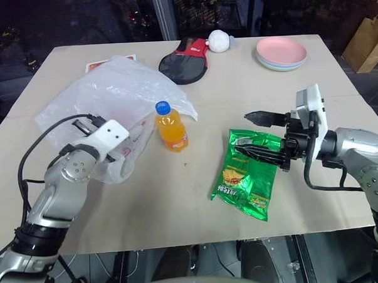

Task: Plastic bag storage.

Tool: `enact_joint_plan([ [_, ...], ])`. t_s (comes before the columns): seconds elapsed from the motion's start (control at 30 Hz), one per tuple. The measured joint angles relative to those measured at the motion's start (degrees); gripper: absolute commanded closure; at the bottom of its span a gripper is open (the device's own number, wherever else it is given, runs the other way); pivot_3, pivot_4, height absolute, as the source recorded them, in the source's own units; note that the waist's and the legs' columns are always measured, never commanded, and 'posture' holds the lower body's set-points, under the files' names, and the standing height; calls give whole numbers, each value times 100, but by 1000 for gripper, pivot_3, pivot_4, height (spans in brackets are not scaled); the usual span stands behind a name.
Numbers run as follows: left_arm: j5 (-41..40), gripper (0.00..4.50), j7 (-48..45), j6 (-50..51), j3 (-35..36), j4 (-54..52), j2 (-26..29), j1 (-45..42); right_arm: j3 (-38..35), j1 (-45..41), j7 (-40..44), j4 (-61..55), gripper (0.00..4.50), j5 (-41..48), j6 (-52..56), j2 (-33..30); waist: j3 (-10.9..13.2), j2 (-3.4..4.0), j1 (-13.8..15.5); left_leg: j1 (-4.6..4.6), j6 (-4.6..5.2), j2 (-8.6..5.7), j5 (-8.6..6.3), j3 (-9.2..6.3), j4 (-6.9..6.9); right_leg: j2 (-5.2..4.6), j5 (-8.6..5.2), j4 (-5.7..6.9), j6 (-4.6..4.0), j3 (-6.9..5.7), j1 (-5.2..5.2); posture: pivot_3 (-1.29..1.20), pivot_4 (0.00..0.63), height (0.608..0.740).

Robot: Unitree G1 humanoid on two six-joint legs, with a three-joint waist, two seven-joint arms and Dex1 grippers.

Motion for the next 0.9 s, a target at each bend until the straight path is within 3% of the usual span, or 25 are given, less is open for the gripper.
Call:
enact_joint_plan([
  [0.23,-318,4263,-225,412,735,-1428,-412,1164,24,-13,59,70,0,-138,-165,55,0,0,-30,8,0,2,0,9,-1,0,0,12,-1,10,-4,0,150,740],
  [0.37,-94,3122,-160,612,843,-1520,-423,1785,101,-45,65,130,0,-206,-185,156,0,-2,-4,9,0,2,0,3,3,3,-1,19,-1,5,-4,0,150,740],
  [0.57,301,313,302,431,904,-1545,-638,2155,222,-177,69,148,0,-245,-184,214,1,-4,4,8,0,0,0,7,10,0,-1,17,0,10,-3,0,150,740],
  [0.77,208,313,539,255,1061,-1502,-1184,2239,286,-348,58,214,0,-247,-174,255,0,-4,-4,9,0,1,0,8,10,0,0,20,-1,10,-3,0,150,740],
  [0.9,-715,313,581,413,1747,-1429,-2370,1986,293,-354,30,223,0,-248,-170,282,-6,3,14,9,0,-1,0,6,14,-5,0,22,0,5,-1,0,150,740],
])
